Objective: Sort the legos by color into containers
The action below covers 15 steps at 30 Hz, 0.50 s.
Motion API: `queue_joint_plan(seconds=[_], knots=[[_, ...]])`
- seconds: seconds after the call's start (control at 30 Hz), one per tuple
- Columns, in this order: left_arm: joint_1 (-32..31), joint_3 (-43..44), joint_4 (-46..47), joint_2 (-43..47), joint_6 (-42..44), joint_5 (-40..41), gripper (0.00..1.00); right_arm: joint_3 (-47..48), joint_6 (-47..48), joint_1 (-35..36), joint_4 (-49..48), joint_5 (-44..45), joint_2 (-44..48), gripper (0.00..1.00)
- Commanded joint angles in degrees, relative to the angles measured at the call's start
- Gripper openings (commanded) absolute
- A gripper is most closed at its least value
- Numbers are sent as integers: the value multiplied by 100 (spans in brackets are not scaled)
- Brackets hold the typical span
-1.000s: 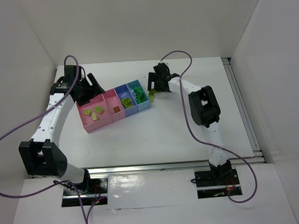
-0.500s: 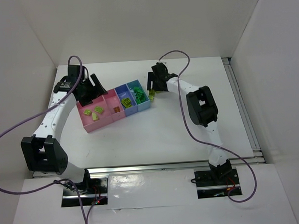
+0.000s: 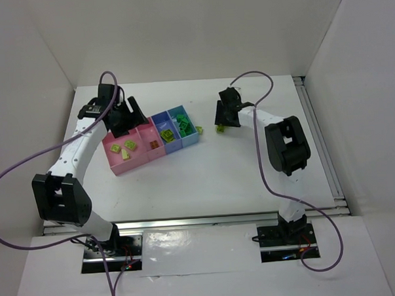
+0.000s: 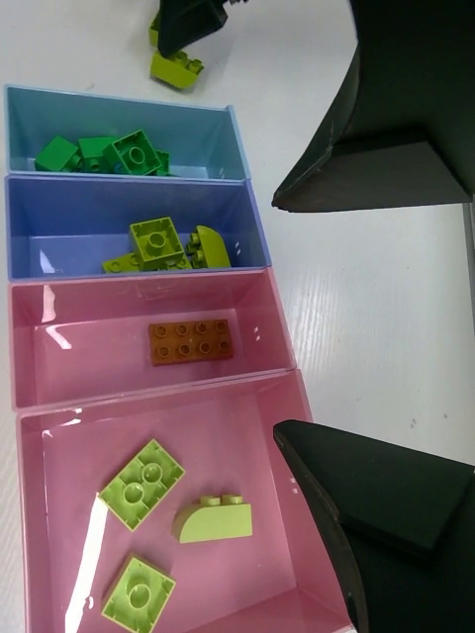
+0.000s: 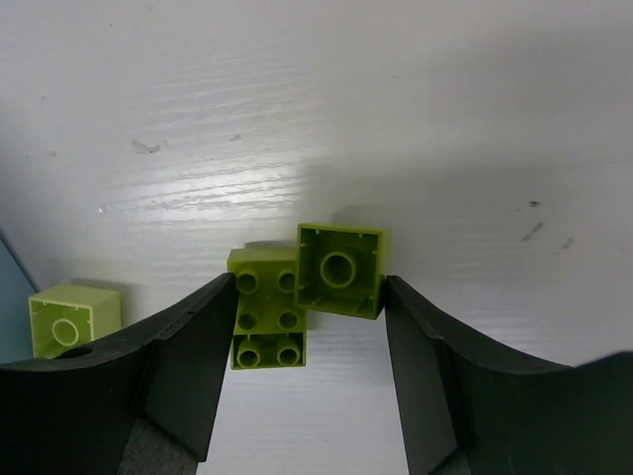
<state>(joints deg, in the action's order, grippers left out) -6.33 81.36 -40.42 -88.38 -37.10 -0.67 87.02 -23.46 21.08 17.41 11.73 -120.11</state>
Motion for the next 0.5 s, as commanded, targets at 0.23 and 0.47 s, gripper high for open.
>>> queue_joint_plan(seconds=[0.23, 0.47], knots=[[-228, 275, 96, -91, 177, -92, 87, -1108, 167, -139, 122, -92, 885, 95], [-281, 275, 96, -92, 177, -92, 87, -1223, 17, -315, 61, -13, 1244, 92]])
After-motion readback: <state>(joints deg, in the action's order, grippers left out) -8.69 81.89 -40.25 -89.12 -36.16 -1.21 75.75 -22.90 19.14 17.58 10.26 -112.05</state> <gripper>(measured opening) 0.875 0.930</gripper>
